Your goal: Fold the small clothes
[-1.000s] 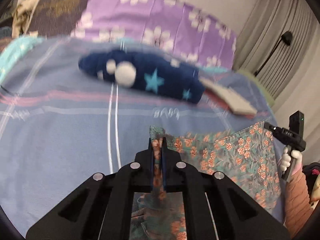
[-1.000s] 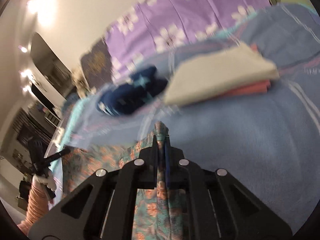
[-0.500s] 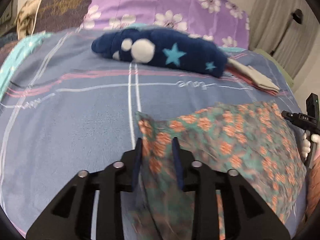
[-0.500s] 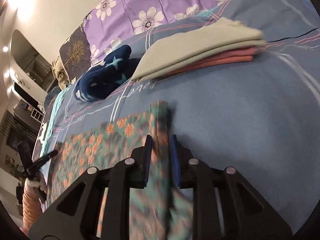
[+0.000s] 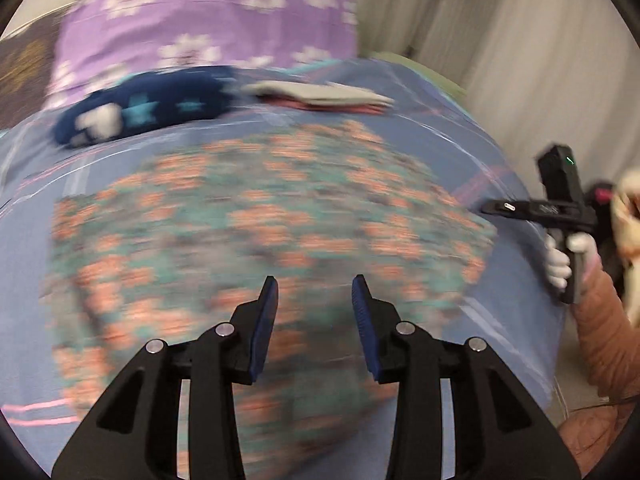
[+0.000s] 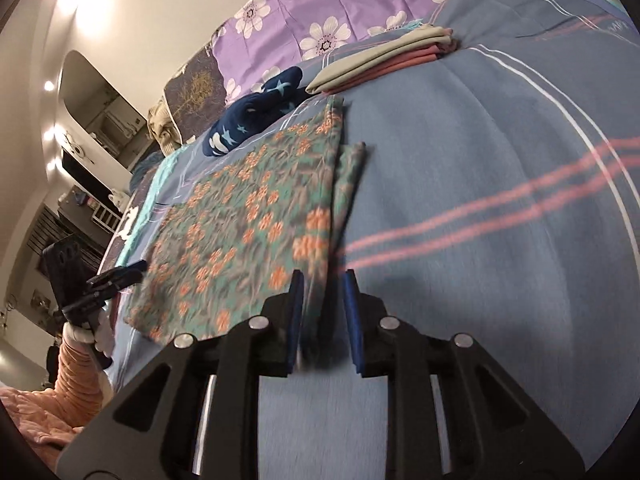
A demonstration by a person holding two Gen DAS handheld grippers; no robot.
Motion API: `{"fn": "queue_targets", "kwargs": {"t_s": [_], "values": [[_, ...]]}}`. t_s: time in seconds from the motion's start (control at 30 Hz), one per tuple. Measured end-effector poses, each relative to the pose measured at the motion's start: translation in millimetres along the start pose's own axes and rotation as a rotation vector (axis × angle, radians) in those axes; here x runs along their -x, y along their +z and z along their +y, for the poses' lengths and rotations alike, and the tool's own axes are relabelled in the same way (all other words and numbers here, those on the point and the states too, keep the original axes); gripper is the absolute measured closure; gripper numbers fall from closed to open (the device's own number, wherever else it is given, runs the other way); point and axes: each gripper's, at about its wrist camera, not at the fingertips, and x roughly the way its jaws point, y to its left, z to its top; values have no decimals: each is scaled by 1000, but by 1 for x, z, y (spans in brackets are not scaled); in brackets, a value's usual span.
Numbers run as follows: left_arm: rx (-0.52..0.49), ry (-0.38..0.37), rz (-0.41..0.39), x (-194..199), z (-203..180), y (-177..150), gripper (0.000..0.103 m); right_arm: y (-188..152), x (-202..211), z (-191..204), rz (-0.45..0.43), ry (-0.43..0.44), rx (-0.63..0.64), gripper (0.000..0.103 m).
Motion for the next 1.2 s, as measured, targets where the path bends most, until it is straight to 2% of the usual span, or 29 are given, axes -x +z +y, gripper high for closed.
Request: {"fn": "queue_targets", "kwargs": {"t_s": [0.07, 0.13, 0.2, 0.3, 0.33, 0.43, 0.5, 0.53, 0.57, 0.6, 0.7, 0.77, 0.9, 1.1, 1.2], "values": [[-68, -37, 15, -18, -38, 7, 61, -2, 8, -7, -24, -7, -31, 78], [-147, -40, 27, -40, -81, 15, 52, -6, 17, -17, -44, -48, -61, 78], [-216, -46, 38, -58, -114, 20, 50, -12, 24, -22, -58, -83, -67, 77], [-334, -26, 50, -85, -169, 25, 48, -22, 32, -35, -75, -87, -92, 72], [-372, -1, 50, -95, -185, 25, 47, -26, 33, -41, -78, -79, -106, 72], [-507, 140, 42, -127, -230, 21, 47, -35, 34, -54, -94, -24, -143, 73], [-538, 190, 47, -139, -242, 20, 47, -37, 35, -59, -103, 10, -157, 73], [-551, 222, 53, -147, -247, 19, 54, -37, 34, -61, -103, 19, -157, 73], [-550, 238, 59, -149, -245, 20, 67, -38, 33, -62, -102, 31, -155, 73], [-534, 246, 71, -151, -242, 22, 93, -38, 34, -64, -103, 42, -156, 73], [-362, 188, 60, -132, -213, 39, 95, -41, 35, -70, -111, 91, -168, 73], [-263, 182, 31, -113, -188, 48, 95, -41, 35, -74, -113, 122, -181, 73], [-132, 177, 56, -102, -148, 50, 95, -41, 34, -77, -110, 158, -191, 73], [-48, 88, 89, -110, -140, 41, 95, -37, 32, -73, -92, 155, -183, 73], [-7, 33, 107, -114, -140, 39, 94, -21, 28, -60, -51, 100, -140, 69]]}}
